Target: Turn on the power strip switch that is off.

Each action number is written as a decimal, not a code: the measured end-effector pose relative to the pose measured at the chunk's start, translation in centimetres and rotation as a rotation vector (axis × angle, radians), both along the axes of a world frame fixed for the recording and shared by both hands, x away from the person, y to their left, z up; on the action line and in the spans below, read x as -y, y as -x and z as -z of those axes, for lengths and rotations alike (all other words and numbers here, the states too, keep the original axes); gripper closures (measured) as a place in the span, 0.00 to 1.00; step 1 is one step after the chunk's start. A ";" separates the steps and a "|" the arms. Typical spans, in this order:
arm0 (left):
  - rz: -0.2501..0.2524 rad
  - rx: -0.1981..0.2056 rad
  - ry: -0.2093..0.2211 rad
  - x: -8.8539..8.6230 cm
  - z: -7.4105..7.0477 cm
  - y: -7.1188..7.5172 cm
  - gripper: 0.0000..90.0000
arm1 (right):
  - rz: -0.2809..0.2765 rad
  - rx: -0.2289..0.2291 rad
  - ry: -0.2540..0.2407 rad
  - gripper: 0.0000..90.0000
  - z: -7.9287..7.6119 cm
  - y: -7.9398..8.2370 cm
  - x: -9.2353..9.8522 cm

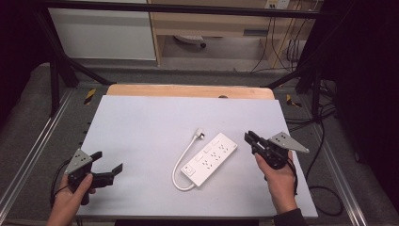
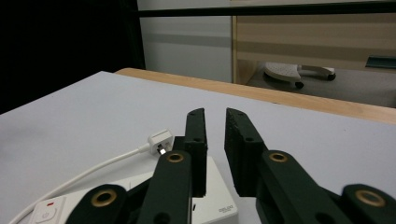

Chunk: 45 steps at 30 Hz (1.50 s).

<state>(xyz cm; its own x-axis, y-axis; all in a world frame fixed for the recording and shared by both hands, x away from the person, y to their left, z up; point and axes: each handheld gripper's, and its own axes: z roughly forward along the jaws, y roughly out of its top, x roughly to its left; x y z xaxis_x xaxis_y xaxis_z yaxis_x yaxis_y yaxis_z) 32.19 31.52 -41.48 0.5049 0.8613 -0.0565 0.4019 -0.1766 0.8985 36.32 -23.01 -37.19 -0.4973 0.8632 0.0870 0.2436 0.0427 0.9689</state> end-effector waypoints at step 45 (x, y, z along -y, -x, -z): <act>0.000 0.002 0.002 -0.1 -0.1 0.0 0.06 | -0.078 -0.045 0.038 1.00 0.8 -3.3 -5.7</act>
